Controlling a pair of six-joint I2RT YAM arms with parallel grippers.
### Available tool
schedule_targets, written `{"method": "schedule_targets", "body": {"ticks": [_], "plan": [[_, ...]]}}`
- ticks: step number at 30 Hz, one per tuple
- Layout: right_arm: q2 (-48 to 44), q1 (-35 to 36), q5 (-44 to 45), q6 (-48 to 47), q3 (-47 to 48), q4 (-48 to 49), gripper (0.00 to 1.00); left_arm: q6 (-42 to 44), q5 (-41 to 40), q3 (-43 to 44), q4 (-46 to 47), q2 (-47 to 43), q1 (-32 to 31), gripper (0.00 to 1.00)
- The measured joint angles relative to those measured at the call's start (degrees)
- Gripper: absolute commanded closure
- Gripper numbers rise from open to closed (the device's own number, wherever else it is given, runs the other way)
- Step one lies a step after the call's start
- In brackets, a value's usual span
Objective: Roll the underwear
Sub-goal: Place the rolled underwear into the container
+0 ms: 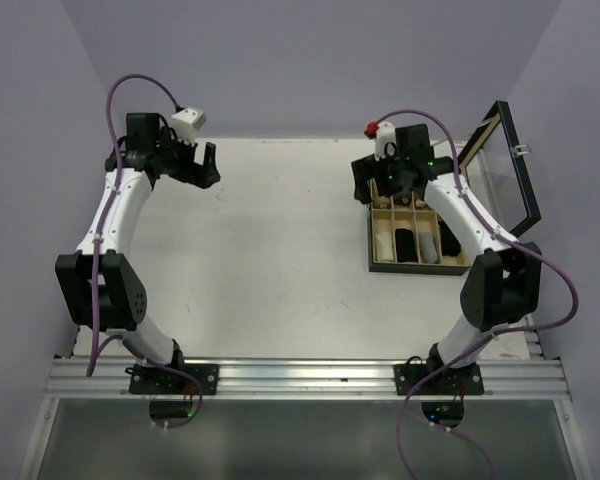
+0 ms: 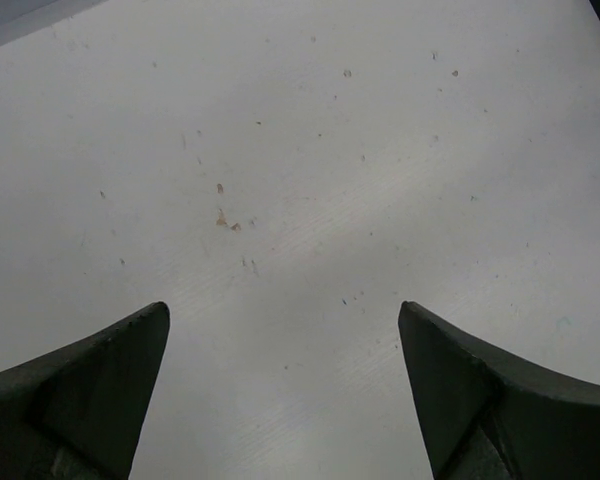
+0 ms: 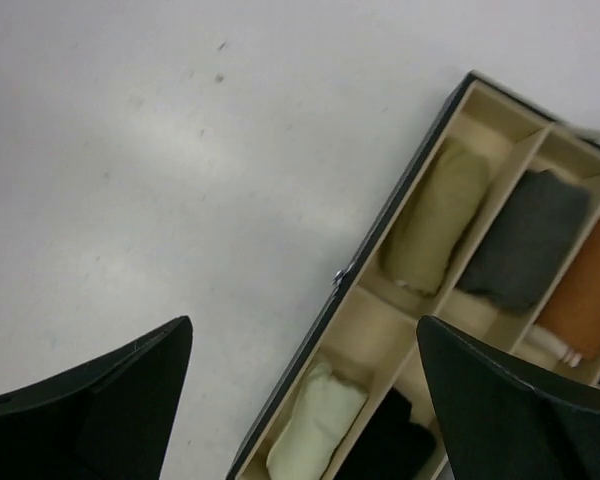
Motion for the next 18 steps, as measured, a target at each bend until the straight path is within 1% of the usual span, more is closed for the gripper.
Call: {"method": "schedule_targets", "body": {"ticks": [3, 5, 9, 11, 13, 18], "plan": [[-4.7, 0.4, -6.1, -1.4, -10.0, 0.4, 0.01, 1.5, -0.9, -2.6, 0.4, 0.2, -1.0, 0.00], [-7.2, 1.1, -8.7, -1.9, -16.3, 0.3, 0.01, 2.3, -2.8, -7.6, 2.1, -0.4, -3.1, 0.00], [-12.1, 4.6, -12.0, -3.3, -26.9, -0.9, 0.01, 3.2, -6.4, -19.1, 2.7, -1.0, -11.8, 0.00], [-13.4, 6.4, -12.9, -3.4, -28.3, -1.4, 0.01, 3.2, -6.4, -22.4, 2.7, -1.1, -15.4, 0.00], [-14.9, 7.7, -14.3, -3.3, -29.3, -1.4, 0.01, 3.1, -6.1, -24.6, 2.9, -1.7, -17.0, 0.00], [-16.2, 8.4, -15.3, -3.3, -29.9, -1.0, 0.01, 2.0, -6.9, -26.6, 4.5, -4.5, -16.5, 0.00]]}}
